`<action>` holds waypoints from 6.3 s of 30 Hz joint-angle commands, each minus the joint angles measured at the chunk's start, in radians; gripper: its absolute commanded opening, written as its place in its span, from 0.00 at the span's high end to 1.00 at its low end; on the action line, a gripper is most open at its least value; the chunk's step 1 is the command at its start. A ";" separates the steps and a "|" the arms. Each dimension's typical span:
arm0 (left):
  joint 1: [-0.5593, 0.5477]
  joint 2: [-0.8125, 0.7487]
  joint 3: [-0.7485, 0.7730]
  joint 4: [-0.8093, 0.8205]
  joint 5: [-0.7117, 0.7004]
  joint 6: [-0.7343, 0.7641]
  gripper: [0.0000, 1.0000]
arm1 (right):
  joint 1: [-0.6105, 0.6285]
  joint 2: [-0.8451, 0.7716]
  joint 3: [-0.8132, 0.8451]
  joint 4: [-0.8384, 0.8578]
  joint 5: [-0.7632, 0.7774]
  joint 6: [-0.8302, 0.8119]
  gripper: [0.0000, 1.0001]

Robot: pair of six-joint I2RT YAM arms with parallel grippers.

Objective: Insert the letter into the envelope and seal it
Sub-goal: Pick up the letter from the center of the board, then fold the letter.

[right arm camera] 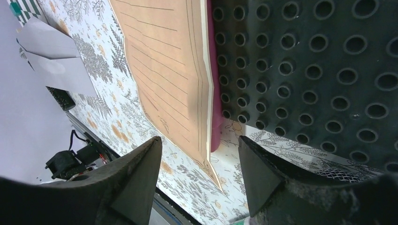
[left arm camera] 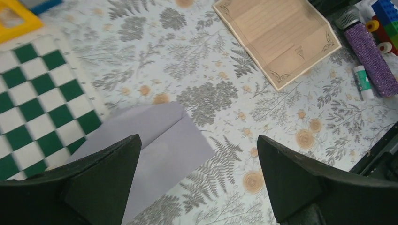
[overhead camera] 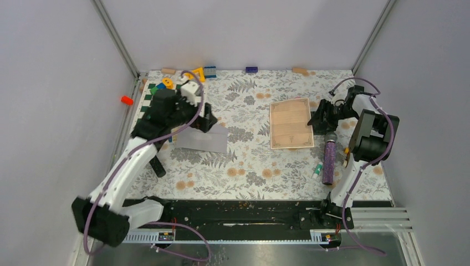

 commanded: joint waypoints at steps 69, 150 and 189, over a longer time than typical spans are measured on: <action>-0.203 0.605 0.266 0.480 0.598 -0.488 0.01 | 0.285 -0.806 0.167 -0.204 -0.212 -0.039 1.00; -0.346 0.483 0.286 0.304 0.372 0.031 0.11 | 0.232 -0.891 -0.165 0.244 -0.320 0.614 1.00; -0.374 0.477 0.296 0.263 0.394 -0.018 1.00 | 0.232 -0.882 -0.144 0.295 -0.407 0.635 0.26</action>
